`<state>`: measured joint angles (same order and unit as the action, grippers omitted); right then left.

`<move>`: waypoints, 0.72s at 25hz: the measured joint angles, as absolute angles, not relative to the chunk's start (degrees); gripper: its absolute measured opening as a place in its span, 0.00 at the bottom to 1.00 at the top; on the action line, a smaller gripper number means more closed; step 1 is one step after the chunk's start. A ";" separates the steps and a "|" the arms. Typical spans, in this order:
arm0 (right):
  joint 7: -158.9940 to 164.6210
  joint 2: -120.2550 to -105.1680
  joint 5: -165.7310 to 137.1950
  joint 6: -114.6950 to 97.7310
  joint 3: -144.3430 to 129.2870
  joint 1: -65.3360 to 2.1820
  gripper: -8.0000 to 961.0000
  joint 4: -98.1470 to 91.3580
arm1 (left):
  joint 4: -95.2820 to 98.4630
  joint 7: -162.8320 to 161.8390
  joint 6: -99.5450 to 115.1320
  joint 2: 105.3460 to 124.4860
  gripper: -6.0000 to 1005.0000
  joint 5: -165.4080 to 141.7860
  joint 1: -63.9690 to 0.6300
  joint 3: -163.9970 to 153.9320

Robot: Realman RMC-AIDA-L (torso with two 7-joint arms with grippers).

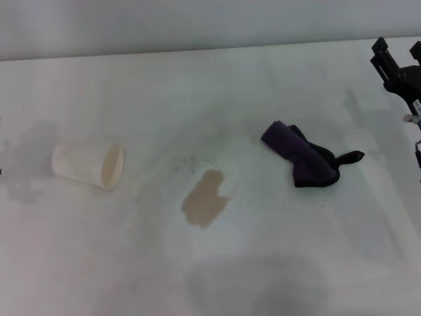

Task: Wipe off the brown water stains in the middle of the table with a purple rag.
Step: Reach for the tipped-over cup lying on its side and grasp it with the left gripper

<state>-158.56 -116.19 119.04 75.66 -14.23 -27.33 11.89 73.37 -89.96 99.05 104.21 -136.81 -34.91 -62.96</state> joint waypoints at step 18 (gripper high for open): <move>-158.55 -116.19 118.97 76.08 -13.09 -27.91 0.89 16.76 | 71.43 -71.81 85.22 117.49 0.87 -153.52 -35.29 -66.32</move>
<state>-158.55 -116.19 118.97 76.08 -13.09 -27.91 16.76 71.43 -71.81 85.22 117.49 -153.52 -35.29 -66.32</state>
